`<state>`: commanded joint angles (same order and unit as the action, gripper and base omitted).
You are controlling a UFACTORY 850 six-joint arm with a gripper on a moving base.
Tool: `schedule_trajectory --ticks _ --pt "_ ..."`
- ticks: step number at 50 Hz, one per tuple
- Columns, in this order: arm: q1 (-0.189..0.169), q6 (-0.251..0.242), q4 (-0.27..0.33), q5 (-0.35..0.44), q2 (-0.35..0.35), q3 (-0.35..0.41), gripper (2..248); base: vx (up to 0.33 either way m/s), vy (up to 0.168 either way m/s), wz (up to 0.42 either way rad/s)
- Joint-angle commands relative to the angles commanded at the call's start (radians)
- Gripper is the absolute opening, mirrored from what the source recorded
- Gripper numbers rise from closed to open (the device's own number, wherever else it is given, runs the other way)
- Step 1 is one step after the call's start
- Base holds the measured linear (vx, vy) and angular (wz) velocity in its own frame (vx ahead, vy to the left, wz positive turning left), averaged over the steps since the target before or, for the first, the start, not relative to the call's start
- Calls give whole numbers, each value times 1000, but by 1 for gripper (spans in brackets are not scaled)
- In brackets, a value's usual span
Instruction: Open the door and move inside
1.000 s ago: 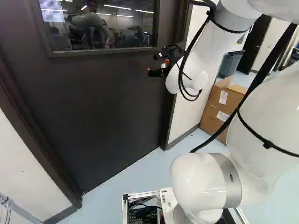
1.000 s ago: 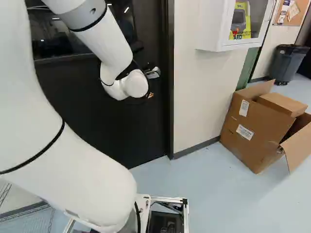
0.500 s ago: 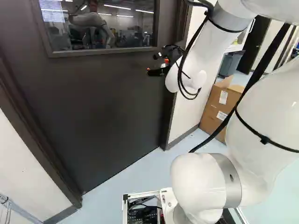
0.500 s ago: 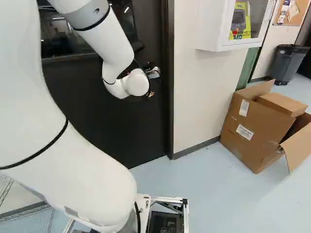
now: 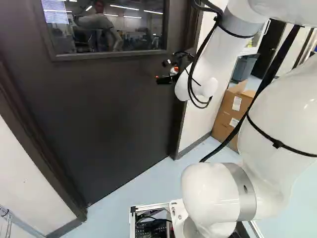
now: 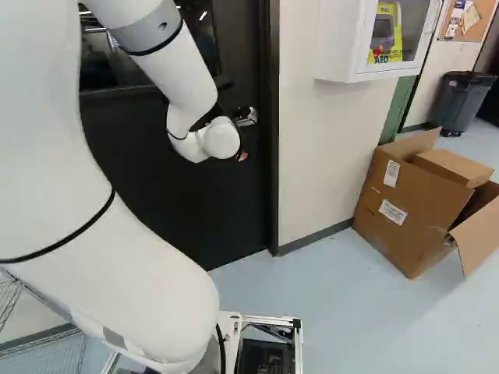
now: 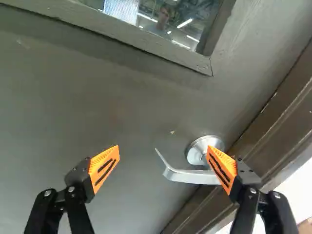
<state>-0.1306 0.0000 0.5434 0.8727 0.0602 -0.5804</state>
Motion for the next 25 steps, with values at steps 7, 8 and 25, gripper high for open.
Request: schedule_trajectory --ticks 7,8,25 --pt "6 0 0 0 -19 -2 247 0 0 0" --pt "7 0 0 0 -23 -3 247 0 0 0" --pt "20 0 0 0 -75 -15 247 0 0 0"
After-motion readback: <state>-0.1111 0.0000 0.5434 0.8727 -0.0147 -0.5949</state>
